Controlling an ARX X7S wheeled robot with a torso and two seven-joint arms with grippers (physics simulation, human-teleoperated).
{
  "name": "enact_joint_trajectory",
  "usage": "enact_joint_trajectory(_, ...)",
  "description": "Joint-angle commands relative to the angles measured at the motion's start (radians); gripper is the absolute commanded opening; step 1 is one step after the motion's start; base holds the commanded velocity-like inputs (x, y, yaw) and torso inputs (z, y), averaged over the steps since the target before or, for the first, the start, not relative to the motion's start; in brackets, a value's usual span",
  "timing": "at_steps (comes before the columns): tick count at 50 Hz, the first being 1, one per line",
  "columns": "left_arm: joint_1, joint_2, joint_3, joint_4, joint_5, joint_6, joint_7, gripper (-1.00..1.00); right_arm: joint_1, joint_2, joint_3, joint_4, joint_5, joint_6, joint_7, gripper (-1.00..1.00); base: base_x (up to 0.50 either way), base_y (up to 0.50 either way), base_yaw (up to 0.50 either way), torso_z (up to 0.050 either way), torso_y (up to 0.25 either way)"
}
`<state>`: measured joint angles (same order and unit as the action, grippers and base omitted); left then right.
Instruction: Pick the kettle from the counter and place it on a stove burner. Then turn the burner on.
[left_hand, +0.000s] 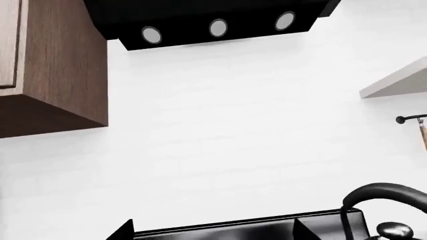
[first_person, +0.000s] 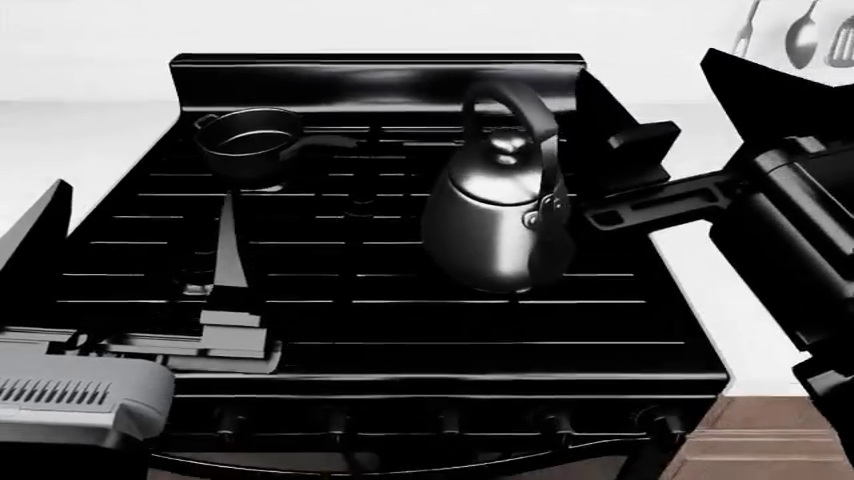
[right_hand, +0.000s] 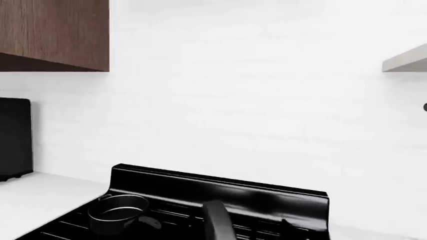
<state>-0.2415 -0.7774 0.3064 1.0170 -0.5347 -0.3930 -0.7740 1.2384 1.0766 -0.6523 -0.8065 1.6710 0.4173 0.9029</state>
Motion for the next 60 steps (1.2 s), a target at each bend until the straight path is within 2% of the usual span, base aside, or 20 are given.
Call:
enact_joint_trajectory(1,-0.001,-0.011,0.006,0.0,-0.003,0.014,-0.013,1.0,-0.079,0.033,0.02,-0.034,-0.037,-0.064,0.0,1.0,-0.5,0.0,0.0,0.0,0.0)
enact_joint_trajectory(17,-0.007,-0.024,0.021,0.005,0.004,0.015,-0.046,1.0,-0.158,0.048,0.033,-0.064,-0.108,-0.122,-0.018,1.0,-0.44,0.0,0.0,0.0,0.0)
enact_joint_trajectory(27,-0.042,-0.057,0.086,0.028,0.064,0.014,-0.114,1.0,-0.436,0.147,0.061,-0.176,-0.462,-0.297,0.092,1.0,0.0,0.0,0.0,0.0,0.0)
enact_joint_trajectory(32,-0.131,-0.132,0.208,0.029,0.052,0.046,-0.218,1.0,-0.626,0.18,0.043,-0.157,-0.672,-0.431,0.126,1.0,0.0,0.0,0.0,-0.021,0.0)
enact_joint_trajectory(37,-0.292,-0.22,0.41,0.03,0.045,0.08,-0.38,1.0,-0.788,0.166,0.012,-0.078,-0.816,-0.591,0.104,1.0,0.0,0.0,0.0,-0.05,0.0)
enact_joint_trajectory(47,-0.563,-0.326,0.751,0.03,0.046,0.148,-0.58,1.0,-0.865,0.136,-0.034,-0.112,-0.989,-0.552,0.171,1.0,0.0,0.0,0.0,-0.05,0.0)
enact_joint_trajectory(56,-0.884,-0.389,1.124,0.03,0.037,0.251,-0.745,1.0,-0.879,0.136,-0.039,-0.121,-1.018,-0.502,0.232,1.0,0.0,0.0,0.0,-0.05,0.0)
enact_joint_trajectory(60,-0.981,-0.406,1.234,0.03,0.039,0.29,-0.793,1.0,-0.882,0.132,-0.039,-0.115,-1.027,-0.491,0.25,1.0,0.0,0.0,0.0,-0.05,0.0)
